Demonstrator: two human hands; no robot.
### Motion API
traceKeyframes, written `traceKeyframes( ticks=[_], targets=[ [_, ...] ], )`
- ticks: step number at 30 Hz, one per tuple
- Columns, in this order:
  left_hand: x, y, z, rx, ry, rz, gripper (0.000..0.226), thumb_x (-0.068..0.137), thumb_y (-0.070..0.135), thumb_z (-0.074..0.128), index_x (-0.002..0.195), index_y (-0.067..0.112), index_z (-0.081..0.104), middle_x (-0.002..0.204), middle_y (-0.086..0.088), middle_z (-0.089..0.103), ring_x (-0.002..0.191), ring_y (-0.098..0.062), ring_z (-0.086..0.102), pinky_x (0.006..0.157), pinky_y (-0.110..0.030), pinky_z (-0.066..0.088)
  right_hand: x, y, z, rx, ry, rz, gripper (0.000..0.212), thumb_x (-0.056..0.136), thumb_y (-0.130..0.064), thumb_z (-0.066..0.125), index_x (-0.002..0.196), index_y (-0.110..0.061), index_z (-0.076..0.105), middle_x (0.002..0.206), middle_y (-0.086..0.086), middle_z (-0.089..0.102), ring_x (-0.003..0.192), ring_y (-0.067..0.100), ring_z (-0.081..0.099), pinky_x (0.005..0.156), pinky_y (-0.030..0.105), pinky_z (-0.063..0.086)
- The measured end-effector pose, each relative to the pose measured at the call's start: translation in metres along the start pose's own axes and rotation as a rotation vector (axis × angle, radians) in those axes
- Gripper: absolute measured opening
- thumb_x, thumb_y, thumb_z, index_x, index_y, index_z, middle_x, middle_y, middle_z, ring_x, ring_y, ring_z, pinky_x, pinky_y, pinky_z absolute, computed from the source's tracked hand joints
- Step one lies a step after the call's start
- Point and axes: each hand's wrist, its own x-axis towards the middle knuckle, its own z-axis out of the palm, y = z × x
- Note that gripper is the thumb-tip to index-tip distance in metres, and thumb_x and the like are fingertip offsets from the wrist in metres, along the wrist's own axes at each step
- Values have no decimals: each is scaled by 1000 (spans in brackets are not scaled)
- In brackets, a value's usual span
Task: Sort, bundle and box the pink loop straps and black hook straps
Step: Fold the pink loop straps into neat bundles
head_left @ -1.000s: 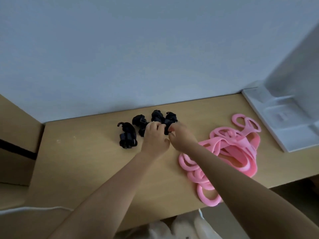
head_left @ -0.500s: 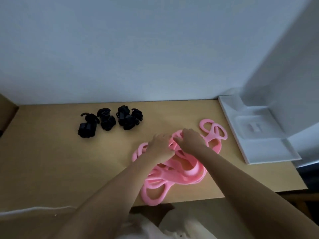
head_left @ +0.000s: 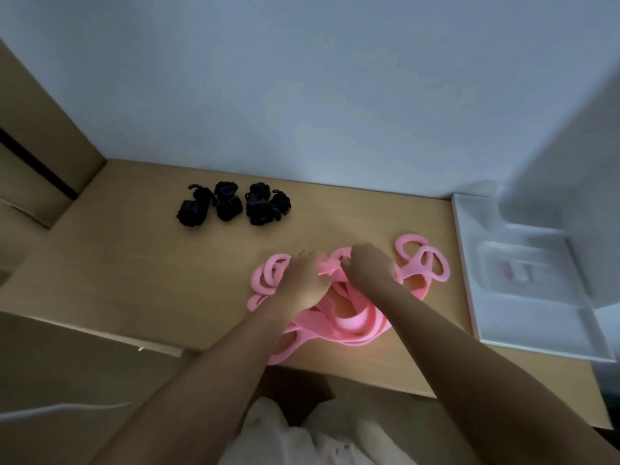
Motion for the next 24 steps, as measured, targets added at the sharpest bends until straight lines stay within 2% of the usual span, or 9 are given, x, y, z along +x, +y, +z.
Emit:
traceKeyframes(
  ticks=[3,5,8,11,13,15,17,20,24],
  targets=[
    [-1,12,-11,-363,44,-118,18,95,16,49,105,12,62,98,-2,58,89,-18,54,82,-29,41,0,-7,-6,105,125,-175,28,99,-15,32,100,-1,56,93,13,50,93,28,54,72,35,36],
    [1,24,-24,-721,55,-220,21,93,17,49,107,15,65,97,-2,63,85,-17,55,88,-31,47,-4,-18,-23,362,118,-243,29,101,-16,31,84,-6,53,86,14,53,78,25,50,69,36,36],
    [6,38,-47,-918,94,-199,14,87,18,55,100,12,59,90,2,57,86,-12,56,83,-25,48,-13,-34,-59,677,27,-313,31,98,-10,37,69,-10,47,74,13,54,68,21,46,66,35,39],
    [9,32,-67,-1240,42,-184,55,67,30,69,113,5,54,108,-8,60,103,-24,60,106,-45,38,-21,-47,-89,966,-36,-338,32,100,-15,34,77,-8,55,67,4,57,63,18,51,61,27,42],
    [10,24,-77,-1472,-90,-121,46,63,30,74,102,10,62,98,-7,65,93,-24,63,104,-46,39,-24,-57,-98,1105,-114,-346,33,101,-17,33,79,-8,56,67,6,58,64,21,54,61,28,47],
    [5,21,-86,-1601,-182,-20,31,68,34,73,89,12,71,87,-4,69,83,-21,65,84,-38,52,-23,-67,-99,1045,-106,-353,35,101,-21,35,80,-3,58,71,14,59,66,28,53,65,39,50],
    [3,22,-100,-1640,-165,31,31,84,34,55,86,9,74,84,-5,69,85,-20,64,76,-34,52,-22,-76,-97,924,-39,-345,42,98,-28,38,87,7,58,80,24,59,68,34,51,69,47,50],
    [0,25,-133,-1593,-84,29,42,96,27,30,104,2,63,99,-13,68,99,-25,60,86,-42,50,-23,-87,-92,960,-56,-348,49,100,-34,39,95,11,59,83,15,62,72,22,54,71,36,48],
    [-5,23,-175,-1594,70,99,42,89,31,41,113,3,59,117,-16,65,110,-33,61,95,-42,42,-30,-101,-76,830,-177,-444,34,96,-35,48,75,-12,60,64,-15,61,59,1,54,63,15,43]
  ],
)
